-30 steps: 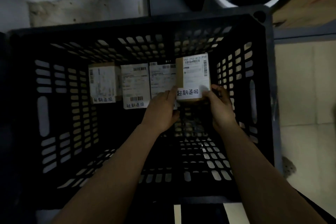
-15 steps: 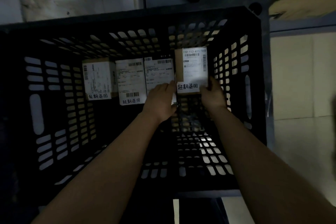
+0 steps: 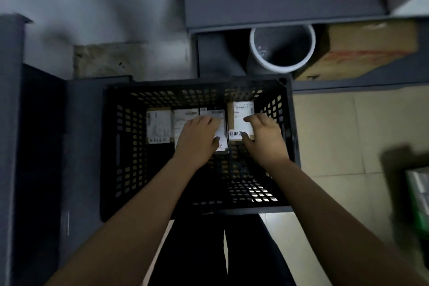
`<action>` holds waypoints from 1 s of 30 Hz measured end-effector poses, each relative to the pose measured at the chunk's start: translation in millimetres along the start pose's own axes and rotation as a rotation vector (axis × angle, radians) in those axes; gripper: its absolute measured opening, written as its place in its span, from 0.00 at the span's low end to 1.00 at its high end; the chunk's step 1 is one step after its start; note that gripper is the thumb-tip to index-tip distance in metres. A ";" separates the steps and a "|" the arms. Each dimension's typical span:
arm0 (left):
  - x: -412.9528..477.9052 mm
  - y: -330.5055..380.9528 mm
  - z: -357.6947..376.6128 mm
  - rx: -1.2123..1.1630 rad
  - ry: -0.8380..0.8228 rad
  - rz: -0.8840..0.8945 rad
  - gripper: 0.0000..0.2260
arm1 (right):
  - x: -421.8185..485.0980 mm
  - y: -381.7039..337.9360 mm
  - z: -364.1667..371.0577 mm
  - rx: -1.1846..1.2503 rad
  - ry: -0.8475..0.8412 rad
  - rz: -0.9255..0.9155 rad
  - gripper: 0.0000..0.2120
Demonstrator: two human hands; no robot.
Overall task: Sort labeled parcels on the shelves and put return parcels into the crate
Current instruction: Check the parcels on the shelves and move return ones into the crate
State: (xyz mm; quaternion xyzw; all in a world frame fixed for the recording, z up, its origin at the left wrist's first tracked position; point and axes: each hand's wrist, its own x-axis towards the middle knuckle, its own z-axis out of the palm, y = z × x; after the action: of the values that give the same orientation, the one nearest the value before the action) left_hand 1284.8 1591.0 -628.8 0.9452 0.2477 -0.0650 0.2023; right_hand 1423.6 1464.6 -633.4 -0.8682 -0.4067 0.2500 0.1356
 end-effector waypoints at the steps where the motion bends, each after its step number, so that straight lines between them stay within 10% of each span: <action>1: -6.3 3.4 -18.1 0.016 0.033 0.016 0.17 | -5.3 -11.5 -14.8 -0.044 0.021 -0.059 0.17; 13: -137.2 11.1 -145.9 0.120 0.442 -0.221 0.15 | -39.8 -147.8 -94.1 -0.262 0.105 -0.758 0.14; 30: -418.9 146.0 -73.3 0.165 0.606 -1.332 0.15 | -225.5 -256.5 -13.6 -0.207 -0.320 -1.689 0.14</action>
State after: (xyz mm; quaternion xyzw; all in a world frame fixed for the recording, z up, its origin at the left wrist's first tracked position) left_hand 994.7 1320.1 -417.5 0.5830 0.8088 0.0713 -0.0294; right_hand 1144.6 1451.9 -436.4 -0.2376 -0.9504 0.1462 0.1375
